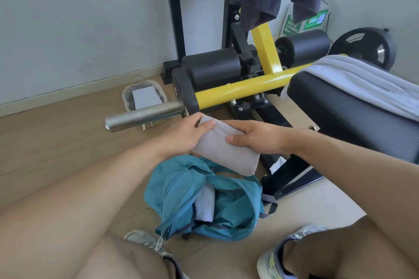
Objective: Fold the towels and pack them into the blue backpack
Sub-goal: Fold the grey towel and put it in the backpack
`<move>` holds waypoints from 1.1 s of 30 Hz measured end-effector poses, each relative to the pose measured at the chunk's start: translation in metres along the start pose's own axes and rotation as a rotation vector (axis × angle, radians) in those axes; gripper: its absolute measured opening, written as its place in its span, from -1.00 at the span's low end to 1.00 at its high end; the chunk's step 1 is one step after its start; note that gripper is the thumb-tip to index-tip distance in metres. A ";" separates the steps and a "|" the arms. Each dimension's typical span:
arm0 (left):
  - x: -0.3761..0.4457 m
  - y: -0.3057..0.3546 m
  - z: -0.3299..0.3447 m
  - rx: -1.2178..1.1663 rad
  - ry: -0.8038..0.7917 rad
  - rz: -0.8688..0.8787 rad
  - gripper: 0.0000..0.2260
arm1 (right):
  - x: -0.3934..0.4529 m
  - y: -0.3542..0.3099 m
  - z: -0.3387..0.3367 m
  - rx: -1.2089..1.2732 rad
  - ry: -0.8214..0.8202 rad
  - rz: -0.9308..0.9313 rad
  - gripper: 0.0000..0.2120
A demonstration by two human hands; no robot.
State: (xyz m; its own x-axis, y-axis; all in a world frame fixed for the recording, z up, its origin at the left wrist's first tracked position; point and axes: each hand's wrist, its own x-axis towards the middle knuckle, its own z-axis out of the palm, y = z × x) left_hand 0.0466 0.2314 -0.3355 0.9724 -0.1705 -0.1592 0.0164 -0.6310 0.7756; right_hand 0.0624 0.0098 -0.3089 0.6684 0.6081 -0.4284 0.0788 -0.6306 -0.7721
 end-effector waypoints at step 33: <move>-0.089 -0.122 0.083 0.663 -0.554 -0.533 -0.29 | 0.052 0.109 0.123 -0.619 -0.144 0.304 -0.64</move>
State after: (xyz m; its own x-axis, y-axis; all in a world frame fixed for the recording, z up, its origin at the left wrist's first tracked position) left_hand -0.0617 0.2607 -0.4664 0.6288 0.0350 -0.7768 0.1205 -0.9913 0.0529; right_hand 0.0143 0.0318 -0.4730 0.6260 0.3924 -0.6739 0.3393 -0.9151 -0.2177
